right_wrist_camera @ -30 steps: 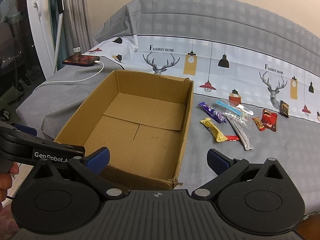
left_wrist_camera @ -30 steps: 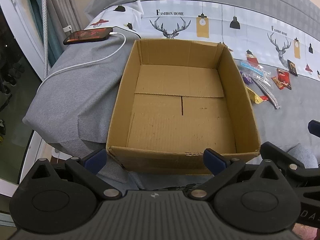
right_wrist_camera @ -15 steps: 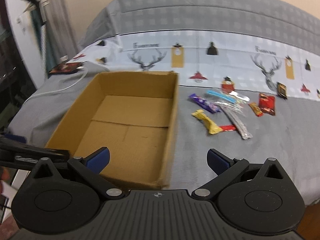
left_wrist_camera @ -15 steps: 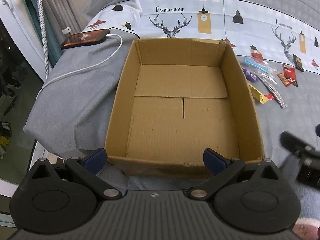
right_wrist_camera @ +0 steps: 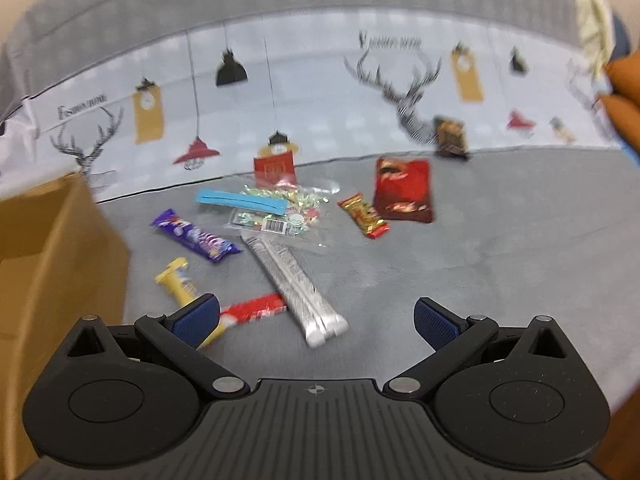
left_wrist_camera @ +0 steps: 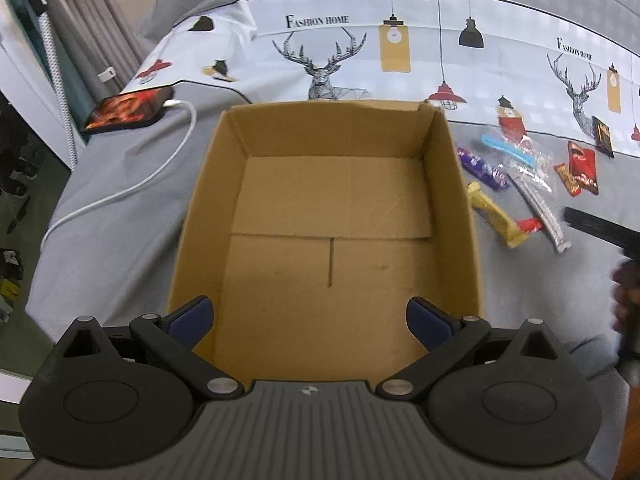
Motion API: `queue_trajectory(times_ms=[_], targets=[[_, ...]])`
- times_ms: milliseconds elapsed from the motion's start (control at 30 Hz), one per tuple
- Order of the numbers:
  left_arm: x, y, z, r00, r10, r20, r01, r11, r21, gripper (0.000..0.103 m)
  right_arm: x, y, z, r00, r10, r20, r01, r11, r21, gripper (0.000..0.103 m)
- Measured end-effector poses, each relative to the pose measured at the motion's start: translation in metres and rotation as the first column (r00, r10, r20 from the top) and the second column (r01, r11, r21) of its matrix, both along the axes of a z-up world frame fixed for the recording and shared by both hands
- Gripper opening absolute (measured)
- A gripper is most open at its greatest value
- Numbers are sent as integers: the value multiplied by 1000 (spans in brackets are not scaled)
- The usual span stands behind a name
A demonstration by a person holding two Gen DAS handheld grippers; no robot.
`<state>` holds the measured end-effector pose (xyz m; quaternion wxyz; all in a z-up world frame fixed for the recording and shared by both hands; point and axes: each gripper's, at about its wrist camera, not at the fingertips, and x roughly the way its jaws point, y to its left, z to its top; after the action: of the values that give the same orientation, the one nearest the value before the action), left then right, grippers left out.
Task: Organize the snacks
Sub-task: 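Grasp the yellow wafer bar with the left tool while the right tool grasps the silver stick pack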
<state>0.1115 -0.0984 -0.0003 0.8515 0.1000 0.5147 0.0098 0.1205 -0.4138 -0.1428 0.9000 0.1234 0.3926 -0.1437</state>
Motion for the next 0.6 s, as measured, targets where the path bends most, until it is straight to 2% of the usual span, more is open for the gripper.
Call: queue_trajectory(times_ms=[167,300,367,400,433,467,567,600], targets=[[28,-39,0,999,-33,-16,33,999,0,103,74,-15,-49,994,52,-100,-43,995,86,103],[50,-83,-2,995,-93,-18,93,996,-16,103,113,-12,-78,982,75,-171,-63,995,76,102],[61,-108,-5,992,-126,-24,125,992,-35,103,116,-12,-89,977,60,-207,-55,998,30,87],[66,-121,-7,989,-146,-29,145,988,-51,103,110,-12,-89,981,67,-181,-67,998,8,82],[72,-136,-11,984,-173,-38,170,983,-71,103,103,-12,-87,985,80,-151,-82,997,-8,55],[78,-152,-16,980,-193,-54,188,979,-84,103,96,-14,-84,987,99,-129,-103,994,-23,41],[93,-187,-37,970,-221,-98,207,968,-141,103,75,-39,-81,988,58,-144,-64,997,-32,28],[101,-201,-50,968,-219,-120,199,967,-159,103,67,-50,-79,989,25,-148,-29,999,-26,27]])
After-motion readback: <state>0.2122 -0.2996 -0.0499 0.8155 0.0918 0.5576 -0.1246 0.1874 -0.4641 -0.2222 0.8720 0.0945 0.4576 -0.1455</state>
